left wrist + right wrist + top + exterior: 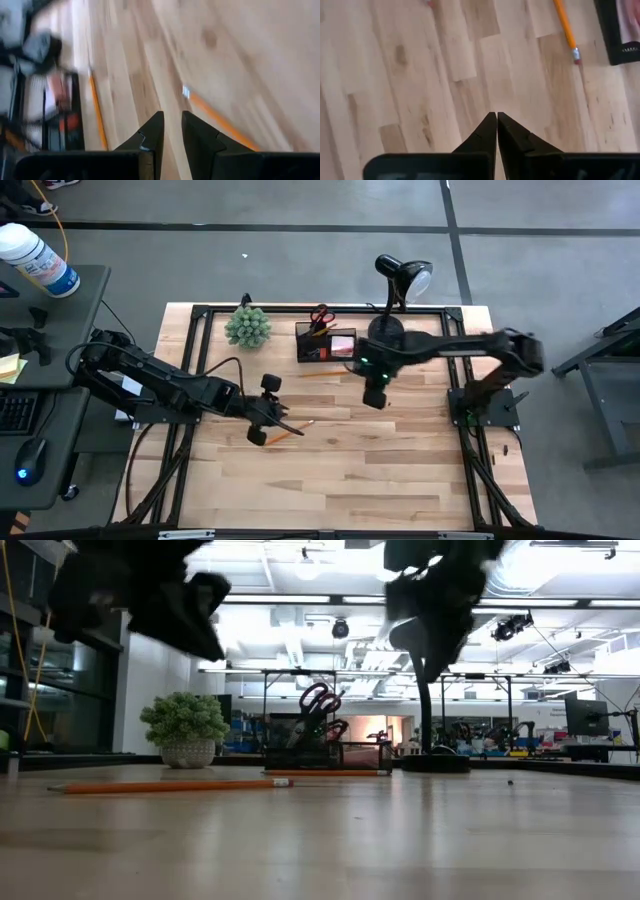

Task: Pick and place office supplies into organizer
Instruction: Put the bottom yellow pencil into the black desk organizer

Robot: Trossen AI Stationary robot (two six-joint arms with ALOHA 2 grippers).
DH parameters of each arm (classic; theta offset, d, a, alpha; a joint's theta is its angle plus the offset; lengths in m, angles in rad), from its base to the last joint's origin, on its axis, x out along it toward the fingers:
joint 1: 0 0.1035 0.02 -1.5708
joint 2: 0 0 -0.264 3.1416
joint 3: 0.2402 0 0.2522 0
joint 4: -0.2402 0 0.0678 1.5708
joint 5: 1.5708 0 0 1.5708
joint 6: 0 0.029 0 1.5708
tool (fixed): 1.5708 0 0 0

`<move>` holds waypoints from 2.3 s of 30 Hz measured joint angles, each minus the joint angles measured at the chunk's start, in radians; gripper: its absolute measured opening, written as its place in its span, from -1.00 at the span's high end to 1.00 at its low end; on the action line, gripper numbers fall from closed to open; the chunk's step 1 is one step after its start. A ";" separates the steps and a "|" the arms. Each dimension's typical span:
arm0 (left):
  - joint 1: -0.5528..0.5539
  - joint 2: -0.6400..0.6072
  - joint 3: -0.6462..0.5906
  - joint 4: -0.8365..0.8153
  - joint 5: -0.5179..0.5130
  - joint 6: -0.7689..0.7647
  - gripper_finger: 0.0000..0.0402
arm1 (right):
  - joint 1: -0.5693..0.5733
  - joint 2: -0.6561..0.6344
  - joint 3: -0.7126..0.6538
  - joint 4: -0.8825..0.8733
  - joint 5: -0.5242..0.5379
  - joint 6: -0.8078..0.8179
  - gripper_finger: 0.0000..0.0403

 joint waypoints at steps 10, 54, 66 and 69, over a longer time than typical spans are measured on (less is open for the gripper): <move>0.203 0.000 0.000 0.276 0.090 0.030 0.71 | 0.059 -0.255 -0.250 0.098 0.166 -0.021 0.95; 0.507 0.520 0.517 0.122 0.443 0.338 0.71 | 0.026 -0.463 -0.674 0.783 0.163 -0.015 0.98; 0.523 0.724 0.751 0.006 0.428 0.325 0.71 | 0.026 -0.530 -0.674 0.731 0.145 -0.010 0.96; 0.523 0.768 0.800 -0.051 0.430 0.319 0.71 | 0.026 -0.551 -0.674 0.696 0.145 -0.012 0.97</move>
